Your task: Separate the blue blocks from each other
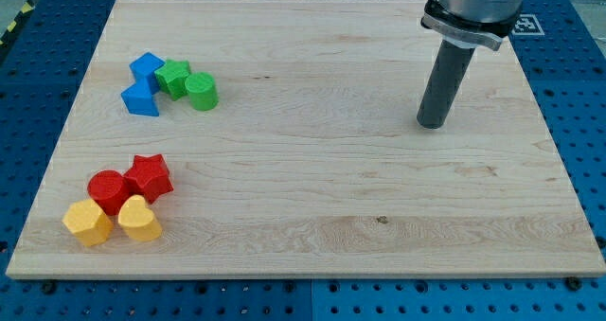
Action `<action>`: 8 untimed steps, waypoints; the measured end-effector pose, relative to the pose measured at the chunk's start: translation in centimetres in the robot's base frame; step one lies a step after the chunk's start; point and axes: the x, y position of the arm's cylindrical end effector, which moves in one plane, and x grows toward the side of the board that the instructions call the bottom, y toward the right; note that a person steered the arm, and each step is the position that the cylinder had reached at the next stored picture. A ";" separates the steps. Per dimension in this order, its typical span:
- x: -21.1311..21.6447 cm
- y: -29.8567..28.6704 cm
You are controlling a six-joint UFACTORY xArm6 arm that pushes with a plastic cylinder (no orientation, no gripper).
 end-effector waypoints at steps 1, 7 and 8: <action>0.0 0.0; 3.5 -29.2; 2.7 -31.4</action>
